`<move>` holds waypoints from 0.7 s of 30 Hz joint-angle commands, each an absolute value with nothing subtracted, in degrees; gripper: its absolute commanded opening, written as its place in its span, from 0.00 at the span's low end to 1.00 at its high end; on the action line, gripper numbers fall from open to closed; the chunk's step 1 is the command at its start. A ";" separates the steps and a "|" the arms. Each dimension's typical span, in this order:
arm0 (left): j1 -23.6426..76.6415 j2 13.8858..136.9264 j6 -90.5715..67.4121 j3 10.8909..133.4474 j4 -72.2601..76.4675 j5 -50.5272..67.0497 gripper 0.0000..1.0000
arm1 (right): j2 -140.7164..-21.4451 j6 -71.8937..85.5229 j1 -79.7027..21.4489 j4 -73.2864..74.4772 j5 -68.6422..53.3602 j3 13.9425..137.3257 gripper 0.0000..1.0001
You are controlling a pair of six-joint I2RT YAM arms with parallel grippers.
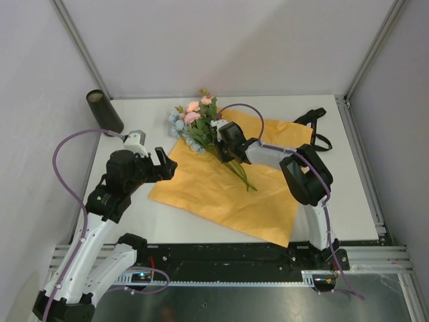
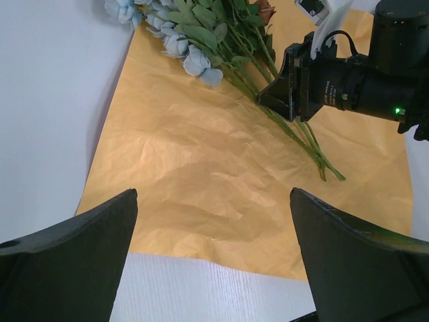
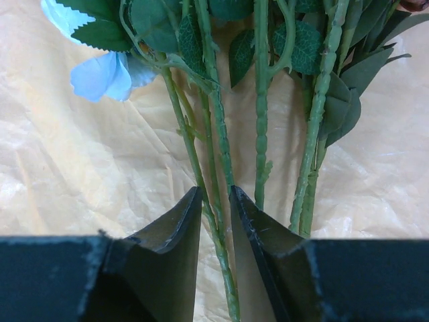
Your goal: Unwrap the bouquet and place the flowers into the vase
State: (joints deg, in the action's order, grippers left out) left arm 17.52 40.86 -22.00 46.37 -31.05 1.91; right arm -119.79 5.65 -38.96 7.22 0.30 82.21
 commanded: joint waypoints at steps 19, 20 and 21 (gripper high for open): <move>16.08 40.76 -22.16 46.49 -30.32 3.79 1.00 | -113.12 5.12 -39.56 10.81 2.48 84.29 0.29; 15.99 40.73 -22.16 46.49 -30.32 3.78 1.00 | -113.03 5.11 -39.47 11.03 2.51 84.29 0.29; 15.95 40.67 -22.15 46.49 -30.28 3.83 1.00 | -112.90 5.10 -39.33 11.27 2.58 84.29 0.29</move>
